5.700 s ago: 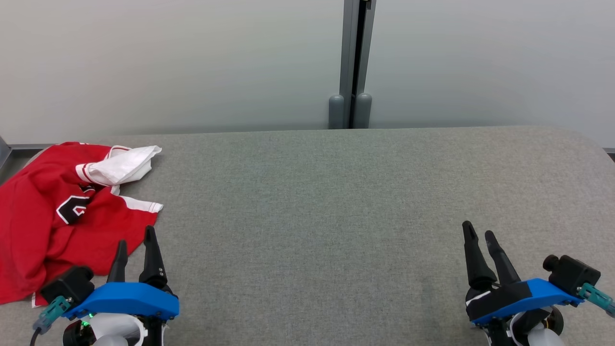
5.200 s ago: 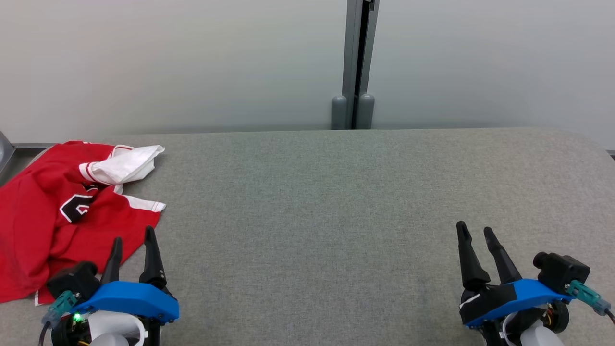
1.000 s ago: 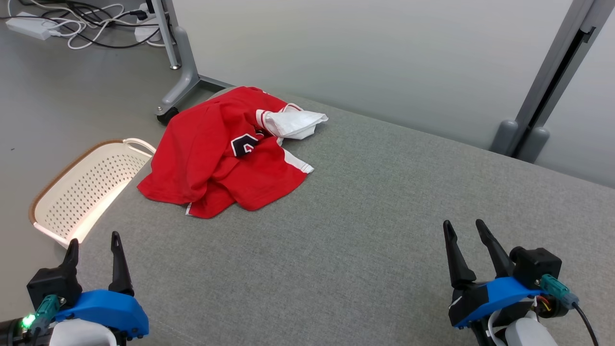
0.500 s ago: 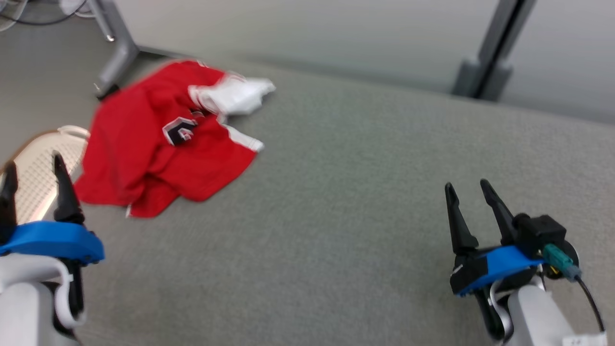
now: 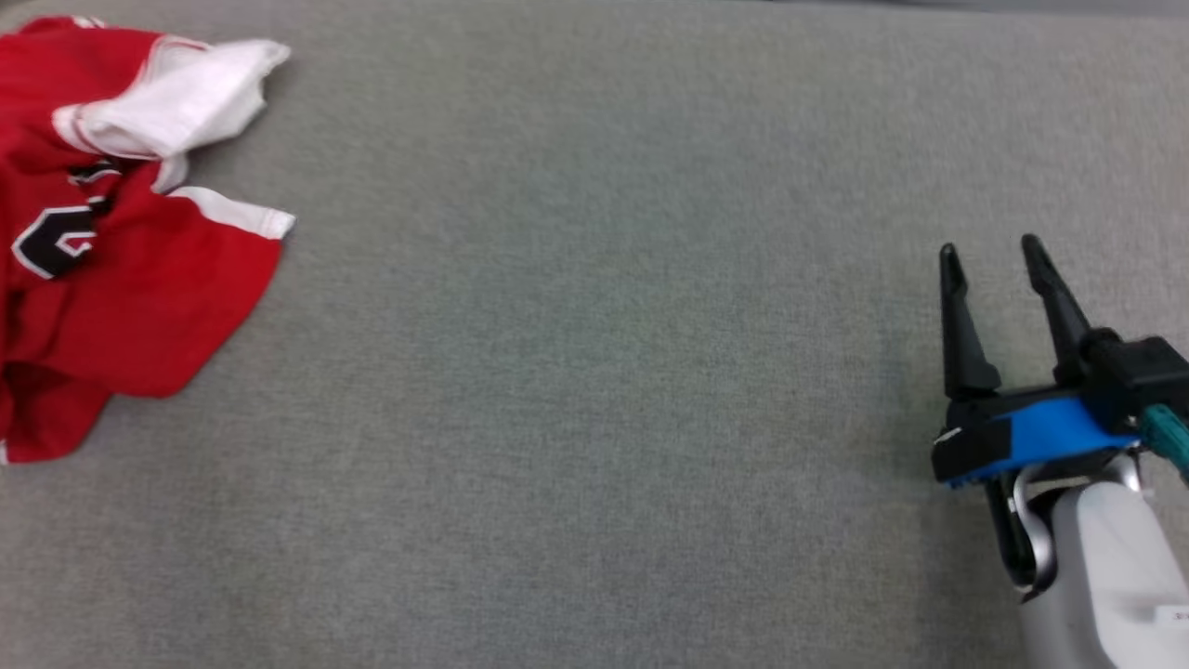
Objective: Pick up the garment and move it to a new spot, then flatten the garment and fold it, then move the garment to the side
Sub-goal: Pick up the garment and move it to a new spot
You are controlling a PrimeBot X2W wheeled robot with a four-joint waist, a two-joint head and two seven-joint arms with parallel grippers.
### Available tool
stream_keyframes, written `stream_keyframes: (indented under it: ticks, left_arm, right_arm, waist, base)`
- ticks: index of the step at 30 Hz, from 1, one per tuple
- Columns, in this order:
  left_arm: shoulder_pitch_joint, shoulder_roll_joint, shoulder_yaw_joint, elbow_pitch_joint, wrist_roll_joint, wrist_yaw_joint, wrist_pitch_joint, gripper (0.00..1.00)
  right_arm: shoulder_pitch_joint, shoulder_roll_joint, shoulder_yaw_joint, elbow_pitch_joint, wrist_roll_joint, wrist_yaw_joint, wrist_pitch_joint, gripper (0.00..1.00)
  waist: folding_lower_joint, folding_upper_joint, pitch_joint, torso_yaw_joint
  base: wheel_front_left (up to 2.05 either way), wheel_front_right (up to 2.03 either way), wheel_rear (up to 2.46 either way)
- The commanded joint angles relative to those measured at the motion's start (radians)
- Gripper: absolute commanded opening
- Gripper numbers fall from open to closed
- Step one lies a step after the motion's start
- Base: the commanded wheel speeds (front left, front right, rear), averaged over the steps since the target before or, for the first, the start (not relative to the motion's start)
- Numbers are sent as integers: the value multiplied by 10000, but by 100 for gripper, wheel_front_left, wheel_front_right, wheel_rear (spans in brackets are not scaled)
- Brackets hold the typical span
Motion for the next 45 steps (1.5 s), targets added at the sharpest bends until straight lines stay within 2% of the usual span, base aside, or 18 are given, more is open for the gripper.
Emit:
stream_keyframes:
  ticks: [1,9,14,20,21,22,26,37,45]
  left_arm:
    - [-188,76,-6,114,25,-67,4,100]
    - [-1480,624,-543,2432,111,-556,1028,100]
    - [-1989,501,-1032,4073,-47,-1006,1898,100]
    - [-2303,279,-1371,5719,-427,-1274,2862,100]
    - [-2376,262,-1438,5857,-536,-1291,2938,45]
    - [-2450,255,-1470,5966,-623,-1321,2950,0]
    - [-2524,367,-1796,6154,-718,-1371,2546,0]
    - [-3387,939,-2799,4893,-551,-1344,-649,0]
    - [-4301,336,-3661,2365,-30,-1218,-1369,0]
  right_arm:
    - [-30,-71,-41,-119,-73,23,10,100]
    - [146,-204,-153,-1056,-37,23,326,100]
    - [142,-238,-146,-1434,-111,23,487,100]
    - [101,-253,-24,-1487,-78,23,561,100]
    - [113,-249,-1,-1457,-75,23,547,100]
    - [120,-241,16,-1427,-67,23,550,100]
    - [166,-191,107,-1295,5,23,486,100]
    - [344,-17,222,-373,333,23,-31,100]
    - [391,39,412,404,752,23,-434,100]
  waist:
    - [-3,-3,99,-22]
    - [-3,-3,814,-333]
    - [-3,-3,1036,-255]
    - [-3,-3,999,-171]
    - [-3,-3,971,-160]
    - [-3,-3,943,-152]
    - [-3,-3,741,-159]
    - [-3,-3,-528,-337]
    - [-3,-3,-1424,-855]
  base:
    - [0,0,0]
    - [0,0,0]
    - [0,0,0]
    - [0,0,0]
    - [0,0,0]
    - [0,0,0]
    - [0,0,0]
    - [0,0,0]
    - [0,0,0]
